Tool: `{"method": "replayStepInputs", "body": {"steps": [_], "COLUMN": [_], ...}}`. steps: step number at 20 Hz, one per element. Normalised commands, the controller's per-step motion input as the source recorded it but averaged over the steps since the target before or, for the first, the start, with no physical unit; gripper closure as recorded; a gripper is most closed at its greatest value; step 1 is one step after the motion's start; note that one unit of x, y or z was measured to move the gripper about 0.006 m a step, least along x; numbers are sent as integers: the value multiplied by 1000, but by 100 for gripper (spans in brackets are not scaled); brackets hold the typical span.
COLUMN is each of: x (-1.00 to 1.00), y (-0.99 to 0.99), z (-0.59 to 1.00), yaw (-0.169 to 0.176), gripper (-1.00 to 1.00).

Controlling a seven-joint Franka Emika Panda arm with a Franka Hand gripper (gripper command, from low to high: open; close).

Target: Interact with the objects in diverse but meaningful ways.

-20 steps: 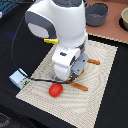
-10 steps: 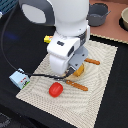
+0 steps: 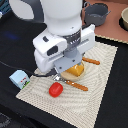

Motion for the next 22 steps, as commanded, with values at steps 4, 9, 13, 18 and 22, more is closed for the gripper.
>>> {"method": "replayStepInputs", "body": {"steps": [4, 9, 13, 18, 22], "x": [22, 0, 0, 32, 349], "y": [-439, -529, -446, -383, -164], "z": [16, -17, -46, -61, -11], "yaw": [-176, -147, -131, -133, -139], "gripper": [-100, -100, -100, -100, -100]}}
